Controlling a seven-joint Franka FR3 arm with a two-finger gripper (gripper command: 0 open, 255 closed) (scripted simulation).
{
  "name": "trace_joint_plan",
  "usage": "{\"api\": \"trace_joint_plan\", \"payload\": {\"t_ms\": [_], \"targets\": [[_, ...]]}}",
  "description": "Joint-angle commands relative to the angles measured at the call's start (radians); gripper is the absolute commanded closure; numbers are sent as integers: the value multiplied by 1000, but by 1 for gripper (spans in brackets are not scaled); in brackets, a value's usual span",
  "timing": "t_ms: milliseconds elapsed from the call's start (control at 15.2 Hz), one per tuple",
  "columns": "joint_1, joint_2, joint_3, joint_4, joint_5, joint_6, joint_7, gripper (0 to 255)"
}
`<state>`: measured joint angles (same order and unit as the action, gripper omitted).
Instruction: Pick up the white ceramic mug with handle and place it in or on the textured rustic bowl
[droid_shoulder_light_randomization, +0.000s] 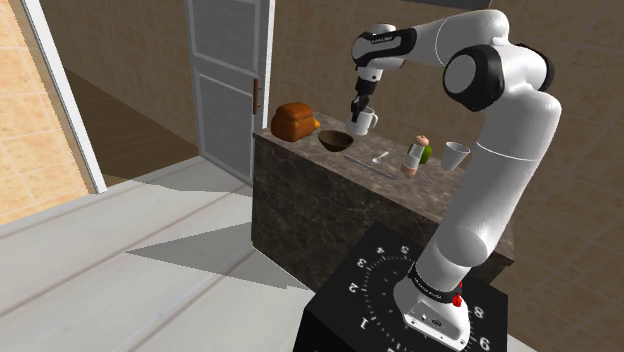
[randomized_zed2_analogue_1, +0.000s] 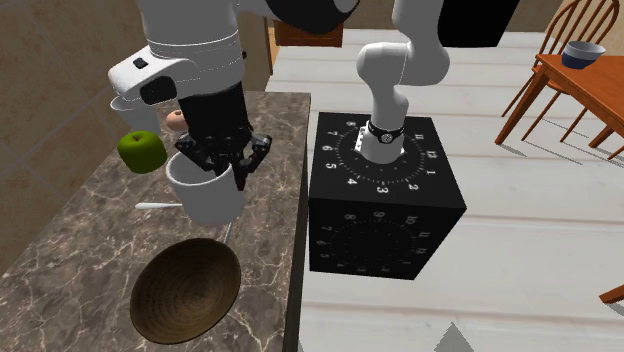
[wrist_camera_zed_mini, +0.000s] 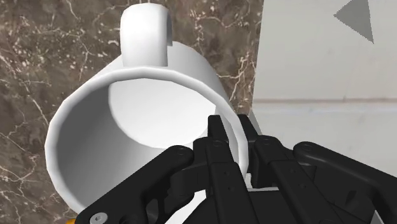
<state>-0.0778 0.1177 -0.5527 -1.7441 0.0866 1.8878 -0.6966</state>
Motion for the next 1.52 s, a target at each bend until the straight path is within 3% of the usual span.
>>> {"api": "trace_joint_plan", "payload": {"t_ms": [0,462,1452], "targets": [[-18,89,-1,111,49,-36,-23,255],[-155,440,38,624,202,-229,-45,255],[-118,430,44,400,205,-21,-65,255]]}}
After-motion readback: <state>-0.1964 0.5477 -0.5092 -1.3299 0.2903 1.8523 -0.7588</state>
